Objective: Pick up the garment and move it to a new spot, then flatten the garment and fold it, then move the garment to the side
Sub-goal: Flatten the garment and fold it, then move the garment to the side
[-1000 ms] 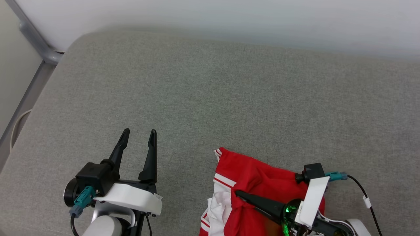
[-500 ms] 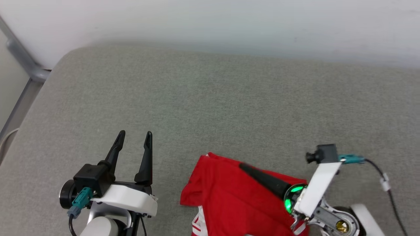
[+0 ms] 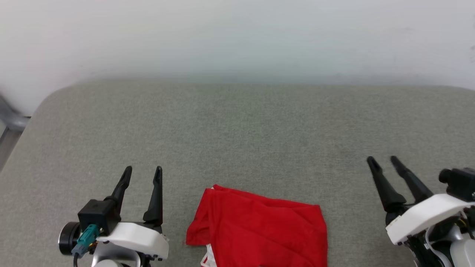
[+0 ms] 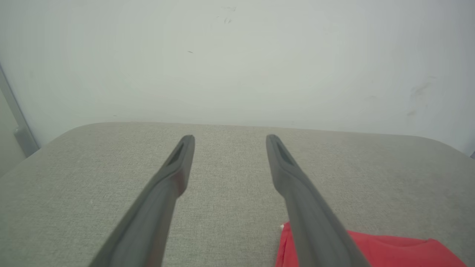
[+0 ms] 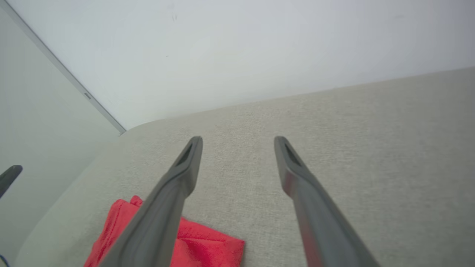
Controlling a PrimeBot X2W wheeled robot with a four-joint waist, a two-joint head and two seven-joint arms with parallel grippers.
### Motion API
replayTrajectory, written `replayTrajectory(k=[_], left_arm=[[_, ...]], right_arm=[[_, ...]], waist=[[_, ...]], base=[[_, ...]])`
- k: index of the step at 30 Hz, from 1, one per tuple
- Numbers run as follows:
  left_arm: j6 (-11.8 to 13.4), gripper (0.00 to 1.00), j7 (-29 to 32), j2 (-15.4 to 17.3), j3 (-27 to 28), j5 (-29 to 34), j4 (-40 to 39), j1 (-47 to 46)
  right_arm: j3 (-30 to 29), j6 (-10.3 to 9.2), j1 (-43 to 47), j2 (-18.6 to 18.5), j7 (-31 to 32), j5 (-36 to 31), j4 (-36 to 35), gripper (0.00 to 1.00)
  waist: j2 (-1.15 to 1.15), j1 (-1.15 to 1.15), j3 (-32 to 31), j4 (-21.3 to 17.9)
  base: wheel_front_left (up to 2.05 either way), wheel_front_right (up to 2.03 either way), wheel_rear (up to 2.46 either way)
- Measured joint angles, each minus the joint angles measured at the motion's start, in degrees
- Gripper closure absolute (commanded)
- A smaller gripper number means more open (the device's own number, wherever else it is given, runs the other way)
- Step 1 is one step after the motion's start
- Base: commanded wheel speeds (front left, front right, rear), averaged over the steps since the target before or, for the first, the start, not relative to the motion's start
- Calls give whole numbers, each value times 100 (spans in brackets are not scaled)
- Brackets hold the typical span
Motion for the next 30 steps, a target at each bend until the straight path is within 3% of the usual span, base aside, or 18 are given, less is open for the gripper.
replayTrajectory(k=[6, 12, 30], left_arm=[[14, 0, -10, 48, 51, -54, 82, 185], [102, 0, -36, 76, 73, 1, 133, 380], [169, 0, -62, 112, 111, 149, 89, 740]], right_arm=[[-626, 0, 476, 361, -454, -1588, -628, 0], [-791, 0, 1024, 605, -768, -2453, -1080, 0], [-989, 0, 1577, 915, -598, -2627, -1259, 0]], waist=[[0, 0, -252, -186], [0, 0, -474, -276], [0, 0, -680, -218]], base=[[0, 0, 0], [0, 0, 0], [0, 0, 0]])
